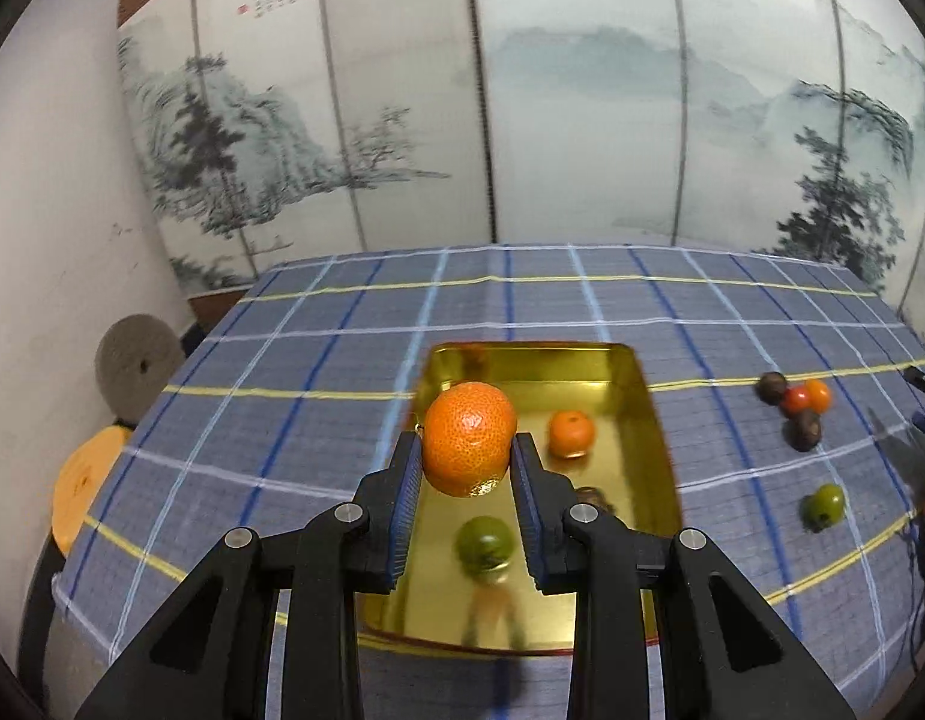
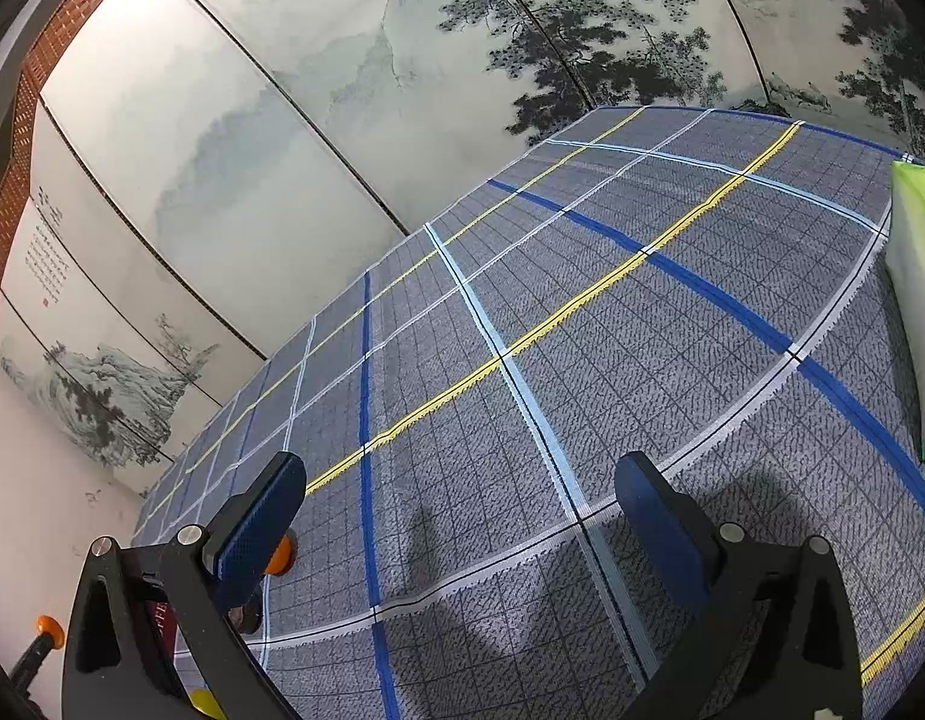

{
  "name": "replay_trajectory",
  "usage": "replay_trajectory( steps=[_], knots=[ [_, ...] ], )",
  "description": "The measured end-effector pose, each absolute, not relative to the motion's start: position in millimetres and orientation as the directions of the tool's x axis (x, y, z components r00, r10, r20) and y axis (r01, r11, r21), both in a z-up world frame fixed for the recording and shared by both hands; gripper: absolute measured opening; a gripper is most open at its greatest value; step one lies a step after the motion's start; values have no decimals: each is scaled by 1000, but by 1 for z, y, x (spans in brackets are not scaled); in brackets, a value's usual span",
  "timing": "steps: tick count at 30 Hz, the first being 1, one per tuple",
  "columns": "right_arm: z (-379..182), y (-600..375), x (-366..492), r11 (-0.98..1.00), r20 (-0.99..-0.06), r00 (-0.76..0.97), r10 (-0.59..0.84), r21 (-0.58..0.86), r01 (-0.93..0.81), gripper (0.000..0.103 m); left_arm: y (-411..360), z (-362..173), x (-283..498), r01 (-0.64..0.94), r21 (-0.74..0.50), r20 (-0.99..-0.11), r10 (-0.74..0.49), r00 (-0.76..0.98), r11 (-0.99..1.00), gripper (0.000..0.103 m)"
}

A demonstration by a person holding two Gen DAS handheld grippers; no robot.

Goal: Organize fruits
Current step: 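Lift the mandarin orange and carry it over the tin with the left gripper, then lower the orange into the tin and open the left gripper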

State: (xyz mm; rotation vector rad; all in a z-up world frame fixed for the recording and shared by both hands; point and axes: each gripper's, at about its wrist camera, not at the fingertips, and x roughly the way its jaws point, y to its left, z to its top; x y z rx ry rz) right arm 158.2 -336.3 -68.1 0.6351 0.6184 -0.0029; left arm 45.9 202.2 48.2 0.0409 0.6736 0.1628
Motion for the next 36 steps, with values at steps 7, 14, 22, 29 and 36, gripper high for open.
replay_trajectory(
  steps=[7, 14, 22, 29, 36],
  knots=[
    [-68, -336, 158, 812, -541, 821, 181, 554, 186, 103, 219, 38, 50, -168, 85, -644, 183, 743, 982, 31],
    [-68, -336, 158, 812, -541, 821, 182, 554, 185, 103, 215, 25, 59, -172, 92, -677, 188, 711, 981, 31],
    [-69, -335, 158, 812, -541, 821, 183, 554, 184, 103, 209, 5, 56, -158, 118, -715, 194, 671, 980, 31],
    [-69, -334, 159, 813, -541, 821, 184, 553, 183, 103, 204, -11, 52, -164, 124, -739, 201, 642, 979, 31],
    [-70, -333, 159, 812, -542, 820, 183, 553, 185, 103, 202, -22, 53, -171, 147, -755, 222, 617, 974, 31]
  ],
)
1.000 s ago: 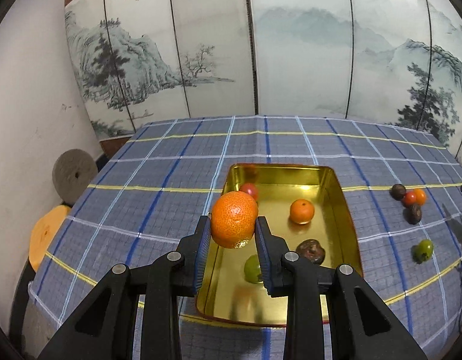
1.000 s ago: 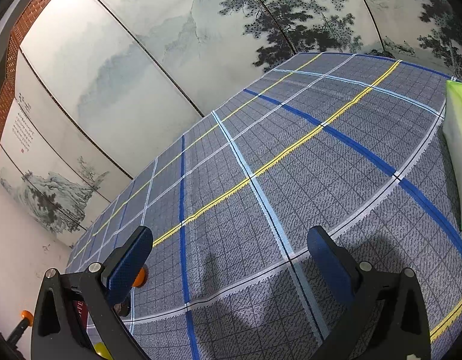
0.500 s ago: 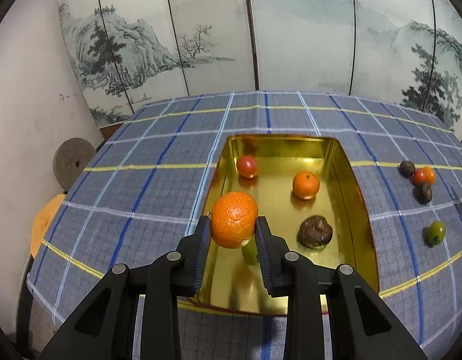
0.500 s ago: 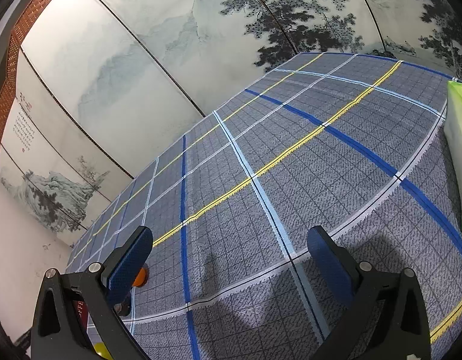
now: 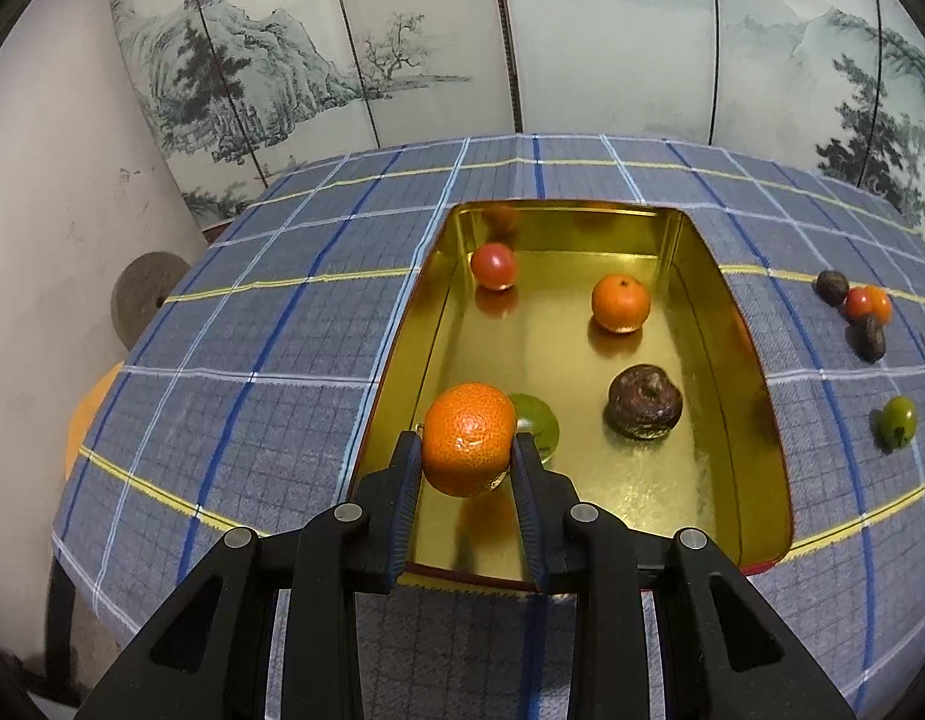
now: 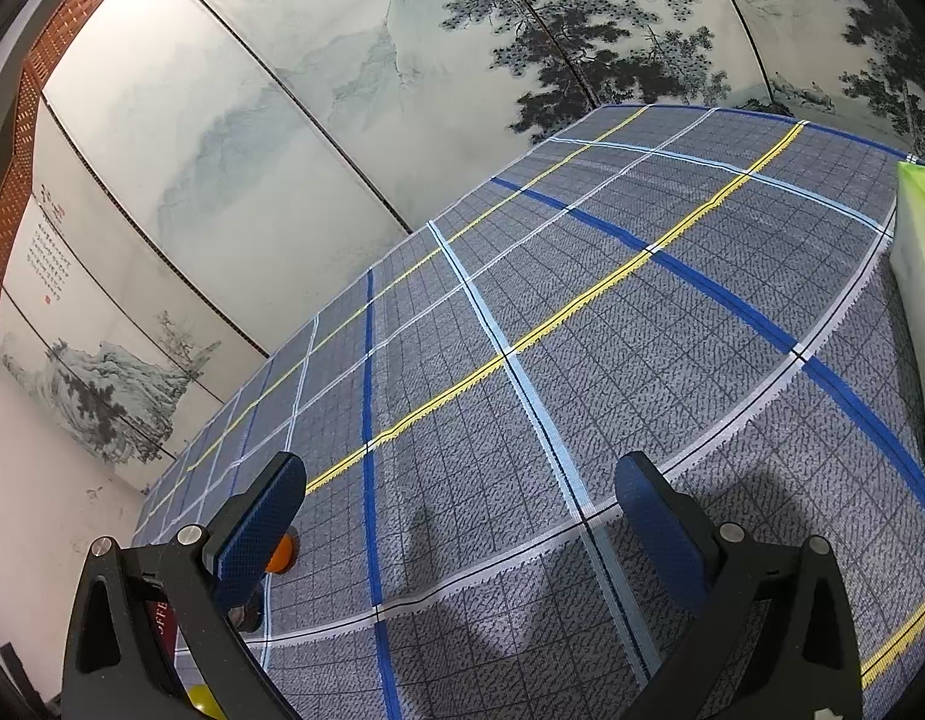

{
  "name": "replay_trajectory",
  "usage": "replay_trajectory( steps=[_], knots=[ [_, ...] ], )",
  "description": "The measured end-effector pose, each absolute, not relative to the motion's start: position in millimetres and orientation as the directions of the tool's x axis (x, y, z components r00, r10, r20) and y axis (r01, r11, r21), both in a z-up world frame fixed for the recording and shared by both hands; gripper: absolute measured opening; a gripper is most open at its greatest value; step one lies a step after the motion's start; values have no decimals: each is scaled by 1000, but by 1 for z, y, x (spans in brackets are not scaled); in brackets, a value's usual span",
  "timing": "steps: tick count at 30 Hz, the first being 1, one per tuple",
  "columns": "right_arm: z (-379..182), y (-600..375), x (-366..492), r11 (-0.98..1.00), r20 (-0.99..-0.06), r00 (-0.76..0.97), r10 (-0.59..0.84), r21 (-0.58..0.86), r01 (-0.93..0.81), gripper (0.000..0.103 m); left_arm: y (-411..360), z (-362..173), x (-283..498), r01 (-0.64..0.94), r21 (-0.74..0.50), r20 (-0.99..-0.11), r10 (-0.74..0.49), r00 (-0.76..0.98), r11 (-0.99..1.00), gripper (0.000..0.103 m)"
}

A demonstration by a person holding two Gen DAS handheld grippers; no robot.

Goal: Organize fruits
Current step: 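Lower the orange into the tin and open the left gripper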

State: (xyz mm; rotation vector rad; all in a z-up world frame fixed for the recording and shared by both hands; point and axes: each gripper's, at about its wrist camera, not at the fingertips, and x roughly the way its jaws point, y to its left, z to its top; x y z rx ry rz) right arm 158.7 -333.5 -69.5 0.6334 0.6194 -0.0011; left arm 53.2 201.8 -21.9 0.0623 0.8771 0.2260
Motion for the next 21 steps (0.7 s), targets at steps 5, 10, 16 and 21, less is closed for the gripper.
replay_trajectory(
  steps=[5, 10, 16, 21],
  knots=[
    [-69, -334, 159, 812, -542, 820, 184, 553, 183, 103, 202, -30, 54, -166, 147, -768, 219, 602, 975, 31],
    [-69, -334, 159, 813, -541, 820, 184, 553, 183, 103, 203, -32, 55, -170, 158, -769, 229, 597, 973, 31],
    [-69, -334, 159, 812, -542, 820, 184, 554, 184, 103, 206, -34, 58, -185, 173, -769, 250, 589, 967, 32],
    [-69, -334, 158, 812, -541, 820, 184, 554, 183, 103, 209, -38, 58, -196, 181, -772, 262, 579, 964, 32]
  ],
)
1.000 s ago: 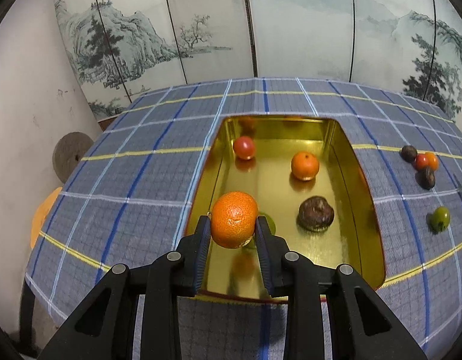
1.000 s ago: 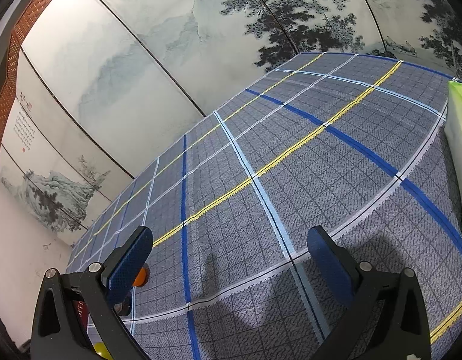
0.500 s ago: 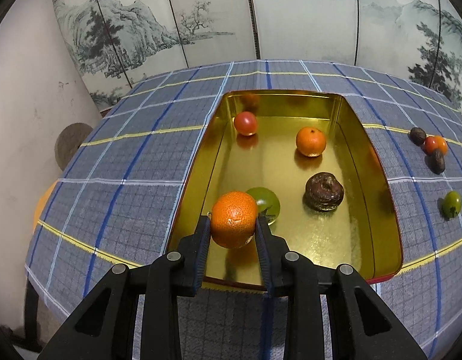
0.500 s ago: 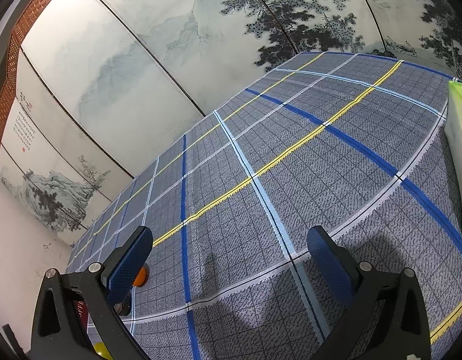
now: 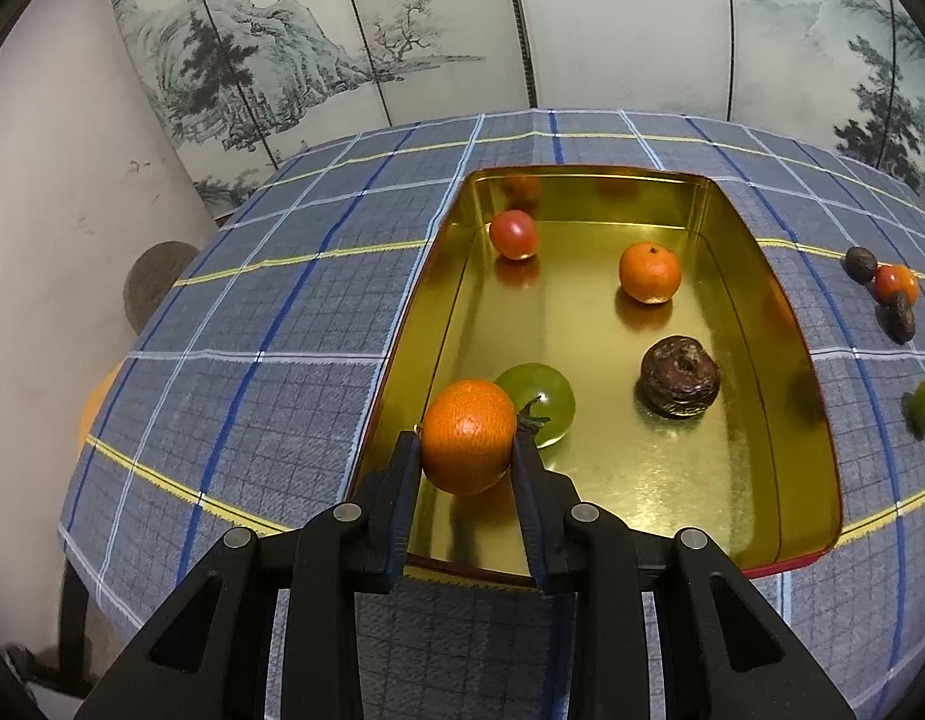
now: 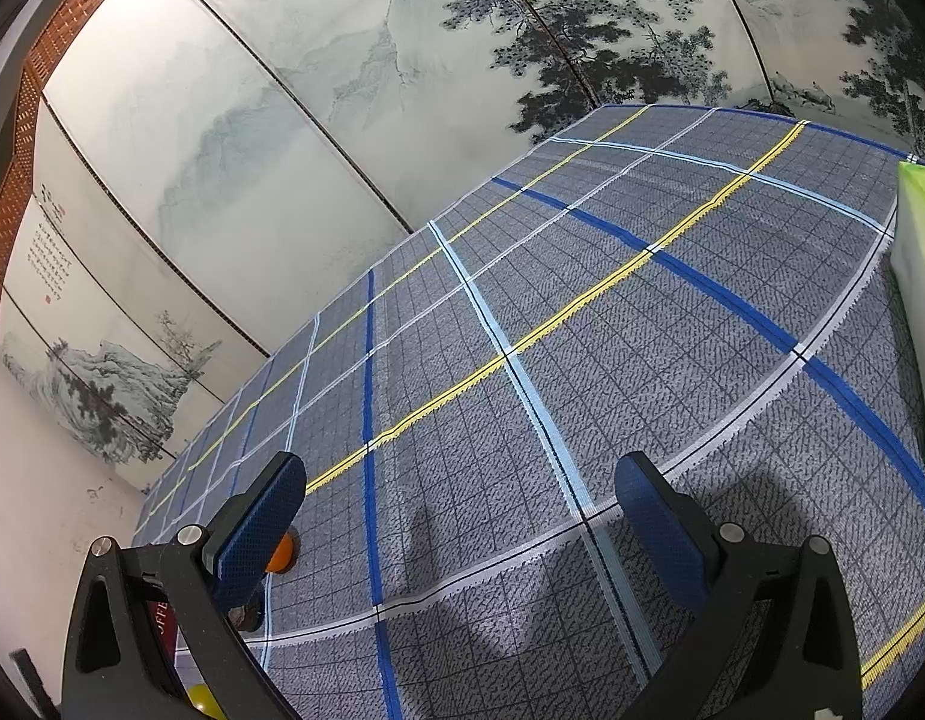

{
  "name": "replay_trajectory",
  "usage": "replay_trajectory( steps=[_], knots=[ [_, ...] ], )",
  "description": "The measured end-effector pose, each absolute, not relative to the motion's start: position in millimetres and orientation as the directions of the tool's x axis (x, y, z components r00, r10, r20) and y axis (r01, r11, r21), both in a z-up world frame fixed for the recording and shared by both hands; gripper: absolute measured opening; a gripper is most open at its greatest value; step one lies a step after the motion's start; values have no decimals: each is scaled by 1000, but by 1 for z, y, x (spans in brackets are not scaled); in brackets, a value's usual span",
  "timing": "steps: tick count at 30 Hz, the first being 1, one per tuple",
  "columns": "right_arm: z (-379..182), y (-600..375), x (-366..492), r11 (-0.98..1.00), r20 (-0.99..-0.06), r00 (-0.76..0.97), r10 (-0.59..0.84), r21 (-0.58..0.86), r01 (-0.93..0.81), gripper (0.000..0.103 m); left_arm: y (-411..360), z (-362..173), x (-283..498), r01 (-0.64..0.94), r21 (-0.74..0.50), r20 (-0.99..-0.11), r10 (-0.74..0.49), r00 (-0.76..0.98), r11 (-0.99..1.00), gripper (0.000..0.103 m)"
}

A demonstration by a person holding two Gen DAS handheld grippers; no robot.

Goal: Organize fruits
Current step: 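Lower the orange into the tin and open the left gripper, then grasp the large green tomato with the right gripper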

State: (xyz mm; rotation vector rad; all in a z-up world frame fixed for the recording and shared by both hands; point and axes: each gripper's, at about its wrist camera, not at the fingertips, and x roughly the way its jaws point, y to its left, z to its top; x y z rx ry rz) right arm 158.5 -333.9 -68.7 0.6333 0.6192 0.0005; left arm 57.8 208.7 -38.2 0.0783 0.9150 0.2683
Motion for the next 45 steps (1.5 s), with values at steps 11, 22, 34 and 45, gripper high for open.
replay_trajectory(
  steps=[11, 22, 34, 45],
  knots=[
    [-69, -334, 159, 812, -542, 820, 184, 554, 184, 103, 215, -41, 59, -214, 179, -772, 272, 574, 960, 32],
    [-69, -335, 159, 812, -542, 820, 184, 554, 183, 103, 217, -40, 57, -221, 163, -770, 264, 581, 962, 33],
    [-73, -332, 162, 813, -571, 799, 189, 547, 199, 103, 206, 0, 18, -186, 97, -653, 203, 730, 978, 59],
    [-44, -285, 127, 949, -648, 761, 25, 255, 186, 103, 225, 32, -106, -204, -32, -518, 158, 841, 979, 80]
  ],
)
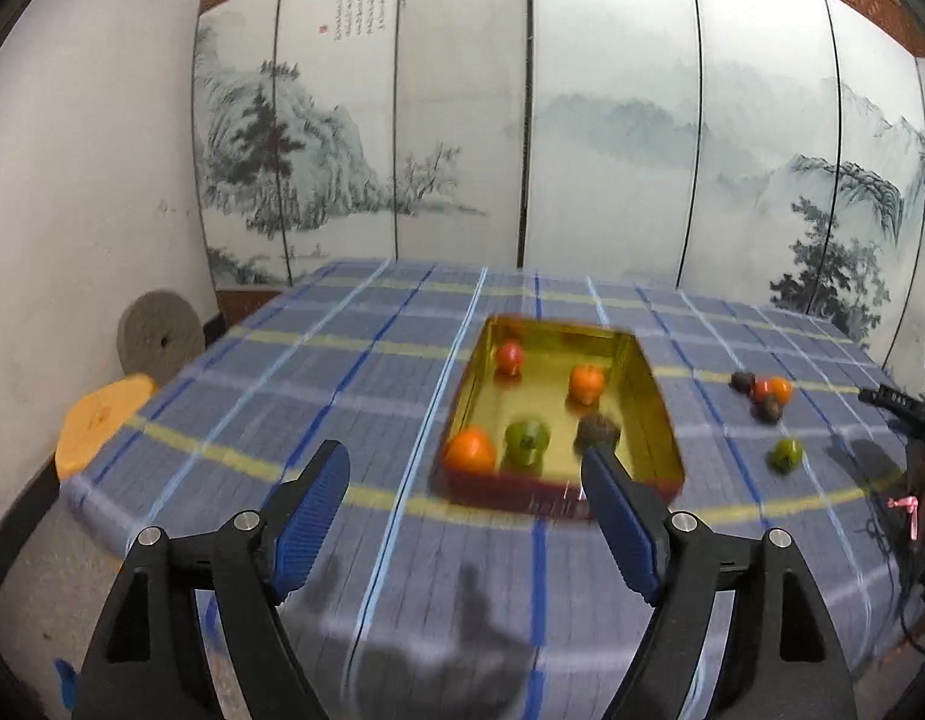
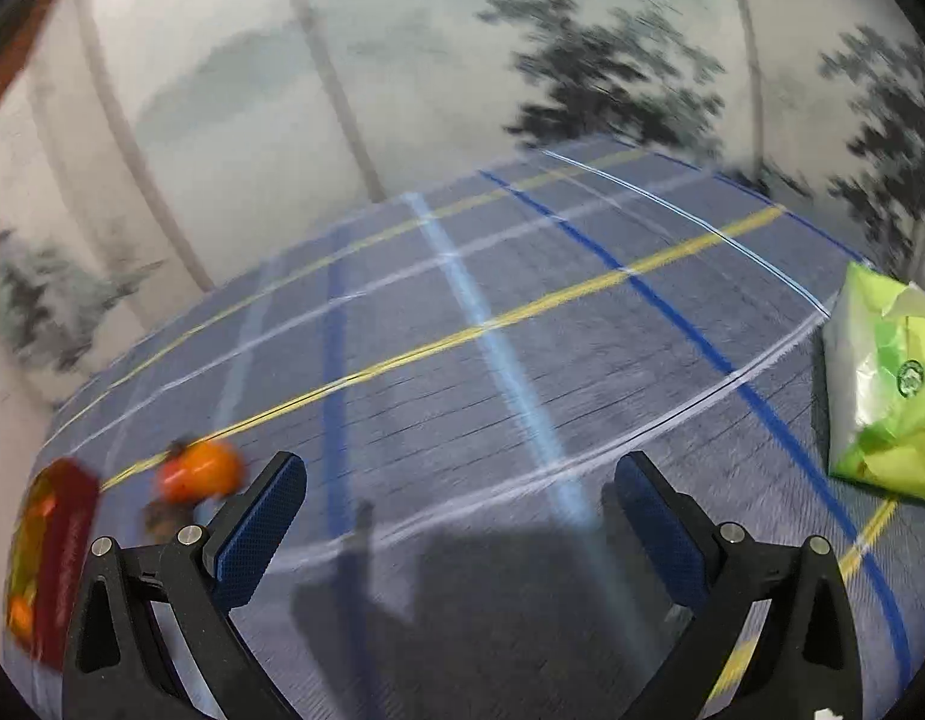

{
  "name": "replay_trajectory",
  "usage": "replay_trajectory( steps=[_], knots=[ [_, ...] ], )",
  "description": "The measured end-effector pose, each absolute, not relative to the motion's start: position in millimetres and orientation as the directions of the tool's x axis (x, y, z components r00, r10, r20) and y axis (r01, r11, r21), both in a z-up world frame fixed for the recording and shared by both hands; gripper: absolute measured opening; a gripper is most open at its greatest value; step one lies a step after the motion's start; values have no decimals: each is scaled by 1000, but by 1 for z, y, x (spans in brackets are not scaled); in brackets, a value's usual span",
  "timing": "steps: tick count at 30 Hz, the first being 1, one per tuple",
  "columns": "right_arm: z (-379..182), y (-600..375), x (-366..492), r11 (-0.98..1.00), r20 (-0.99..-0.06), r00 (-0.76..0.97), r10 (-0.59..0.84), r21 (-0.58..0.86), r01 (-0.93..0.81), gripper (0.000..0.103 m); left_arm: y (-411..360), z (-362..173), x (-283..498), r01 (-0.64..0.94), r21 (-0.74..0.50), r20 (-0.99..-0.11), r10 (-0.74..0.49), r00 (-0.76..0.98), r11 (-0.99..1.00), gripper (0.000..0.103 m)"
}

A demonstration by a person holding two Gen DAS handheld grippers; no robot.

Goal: Organize fruits
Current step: 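Grasp the large green tomato with the right gripper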

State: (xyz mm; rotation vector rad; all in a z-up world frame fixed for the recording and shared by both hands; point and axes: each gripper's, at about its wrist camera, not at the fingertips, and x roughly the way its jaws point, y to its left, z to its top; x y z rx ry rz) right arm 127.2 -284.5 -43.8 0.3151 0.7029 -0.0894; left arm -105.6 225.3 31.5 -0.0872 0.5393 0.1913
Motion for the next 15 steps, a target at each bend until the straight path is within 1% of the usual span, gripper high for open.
replay_trajectory(
  steps=[3, 4, 7, 10, 11, 12, 13, 14, 15],
  knots=[
    [-36, -238, 101, 979, -627, 773, 98, 202, 40, 103, 232, 5, -130, -224, -71, -576, 143, 805, 972, 80],
    [-36, -217, 96, 983, -628, 766, 138, 179, -30, 103, 234, -4, -138, -227, -83, -593, 135, 793, 970, 80],
    [-38, -154, 85, 978, -655, 730, 197, 84, -189, 102, 236, -20, -154, -235, -98, -618, 126, 776, 967, 80],
    [-47, -111, 76, 947, -673, 684, 282, 82, -310, 100, 241, -29, -164, -253, -131, -632, 117, 766, 959, 80],
    [-50, -103, 76, 942, -678, 675, 291, 81, -324, 97, 244, -31, -167, -260, -140, -632, 116, 766, 955, 80],
    [-53, -96, 77, 942, -685, 669, 288, 75, -327, 84, 246, -34, -170, -263, -145, -634, 115, 765, 954, 80],
    [-57, -91, 81, 943, -702, 655, 279, 73, -323, 74, 249, -35, -171, -267, -149, -637, 114, 763, 952, 80],
    [-58, -90, 84, 942, -712, 640, 287, 90, -323, 56, 250, -37, -173, -269, -151, -638, 115, 762, 951, 80],
    [-61, -89, 87, 941, -720, 625, 300, 115, -319, 52, 253, -39, -175, -271, -155, -639, 113, 761, 950, 80]
  ],
)
